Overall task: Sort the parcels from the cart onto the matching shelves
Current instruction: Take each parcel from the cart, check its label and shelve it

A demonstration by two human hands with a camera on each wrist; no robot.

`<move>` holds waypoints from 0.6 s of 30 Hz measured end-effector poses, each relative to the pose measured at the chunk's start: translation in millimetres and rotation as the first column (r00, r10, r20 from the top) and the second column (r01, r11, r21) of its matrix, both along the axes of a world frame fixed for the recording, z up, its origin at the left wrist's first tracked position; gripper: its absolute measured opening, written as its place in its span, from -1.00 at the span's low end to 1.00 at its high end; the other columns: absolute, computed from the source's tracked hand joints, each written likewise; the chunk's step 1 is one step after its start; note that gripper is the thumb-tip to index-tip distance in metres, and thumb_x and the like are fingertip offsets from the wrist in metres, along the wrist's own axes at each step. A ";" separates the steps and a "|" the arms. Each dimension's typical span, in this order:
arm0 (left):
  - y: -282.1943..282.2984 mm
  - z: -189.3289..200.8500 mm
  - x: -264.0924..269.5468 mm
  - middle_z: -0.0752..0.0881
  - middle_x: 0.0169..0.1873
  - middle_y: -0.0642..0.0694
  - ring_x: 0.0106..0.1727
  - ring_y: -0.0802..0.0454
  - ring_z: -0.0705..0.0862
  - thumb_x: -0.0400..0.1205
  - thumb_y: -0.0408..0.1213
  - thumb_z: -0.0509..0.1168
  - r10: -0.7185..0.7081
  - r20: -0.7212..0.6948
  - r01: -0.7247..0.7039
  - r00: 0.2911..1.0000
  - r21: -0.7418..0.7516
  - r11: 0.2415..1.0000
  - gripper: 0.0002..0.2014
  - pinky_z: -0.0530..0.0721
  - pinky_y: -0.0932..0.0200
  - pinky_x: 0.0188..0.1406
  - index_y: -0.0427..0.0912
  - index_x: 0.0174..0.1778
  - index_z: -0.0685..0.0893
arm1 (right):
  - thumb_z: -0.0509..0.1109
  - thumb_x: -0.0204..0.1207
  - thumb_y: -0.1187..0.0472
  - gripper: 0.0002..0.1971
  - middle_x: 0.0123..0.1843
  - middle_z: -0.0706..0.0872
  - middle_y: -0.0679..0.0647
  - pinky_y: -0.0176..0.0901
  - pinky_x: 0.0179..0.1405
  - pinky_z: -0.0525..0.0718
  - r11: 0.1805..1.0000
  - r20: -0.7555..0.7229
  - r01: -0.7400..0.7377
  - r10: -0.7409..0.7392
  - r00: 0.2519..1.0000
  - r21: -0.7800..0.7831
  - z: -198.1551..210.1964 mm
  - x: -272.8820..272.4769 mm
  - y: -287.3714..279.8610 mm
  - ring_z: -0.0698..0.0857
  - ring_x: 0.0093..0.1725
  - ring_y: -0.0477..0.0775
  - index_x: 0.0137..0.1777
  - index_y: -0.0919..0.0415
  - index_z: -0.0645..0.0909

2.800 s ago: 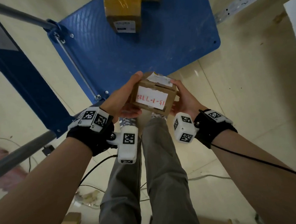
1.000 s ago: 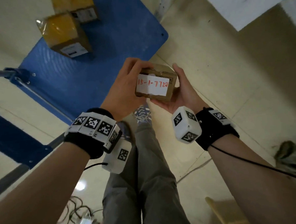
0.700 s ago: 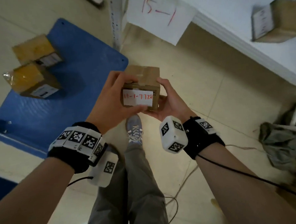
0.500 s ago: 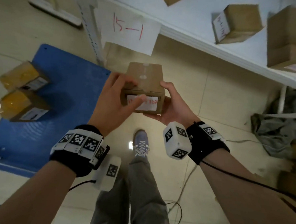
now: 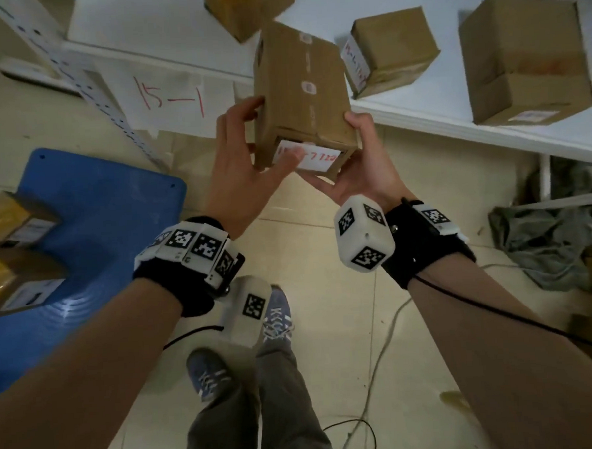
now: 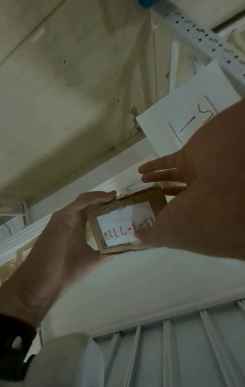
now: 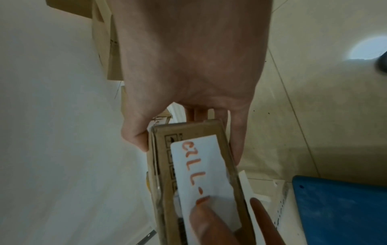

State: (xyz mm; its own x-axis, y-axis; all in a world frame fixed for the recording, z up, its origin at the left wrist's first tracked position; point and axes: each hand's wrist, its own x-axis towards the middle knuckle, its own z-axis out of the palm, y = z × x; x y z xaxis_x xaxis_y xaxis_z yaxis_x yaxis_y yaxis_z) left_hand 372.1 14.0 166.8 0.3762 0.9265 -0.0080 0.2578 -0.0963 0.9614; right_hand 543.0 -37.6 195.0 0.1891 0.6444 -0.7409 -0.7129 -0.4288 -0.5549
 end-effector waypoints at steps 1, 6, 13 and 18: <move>7.1 -2.4 8.8 0.42 0.43 -0.16 0.41 0.07 0.53 0.55 -0.04 0.49 0.007 -0.021 -0.007 1.000 0.019 1.000 -0.27 0.74 0.04 0.19 -0.17 0.56 0.33 | 0.45 0.55 -0.13 -0.40 0.36 0.75 0.28 0.20 0.30 0.74 1.000 0.006 0.020 -0.020 1.000 -0.007 -1.2 6.0 5.7 0.76 0.33 0.21 0.48 0.25 0.62; 36.3 -10.8 44.7 0.40 0.32 -0.10 0.32 0.08 0.52 0.53 -0.03 0.47 0.029 -0.135 -0.022 0.990 0.055 0.998 -0.32 0.76 0.04 0.14 -0.11 0.52 0.39 | 0.50 0.55 -0.02 -0.47 0.23 0.79 0.28 0.20 0.30 0.75 0.990 -0.006 0.142 -0.142 0.990 -0.002 -10.1 32.6 27.5 0.76 0.32 0.22 0.41 0.31 0.65; 73.3 -19.6 83.4 0.53 0.04 -0.07 -0.12 0.12 0.58 0.70 -0.10 0.25 0.046 -0.315 -0.037 0.948 0.037 0.999 -0.55 0.64 0.13 0.06 -0.01 0.53 0.42 | 0.60 0.47 -0.08 -0.31 0.30 0.60 0.21 0.08 0.16 0.82 0.984 0.006 0.160 -0.160 0.987 -0.080 -32.3 55.6 42.9 0.76 0.18 0.19 0.48 0.27 0.50; 86.5 -25.1 91.6 0.72 -0.11 0.02 -0.01 0.06 0.78 0.70 -0.16 0.25 0.027 -0.134 -0.044 0.991 -0.125 0.991 -0.50 0.75 -0.02 0.12 -0.01 0.58 0.33 | 0.53 0.59 0.09 -0.49 0.24 0.71 0.34 0.03 0.29 0.75 0.936 -0.156 0.347 -0.336 0.929 0.051 -35.6 65.0 59.3 0.81 0.09 0.25 0.37 0.27 0.38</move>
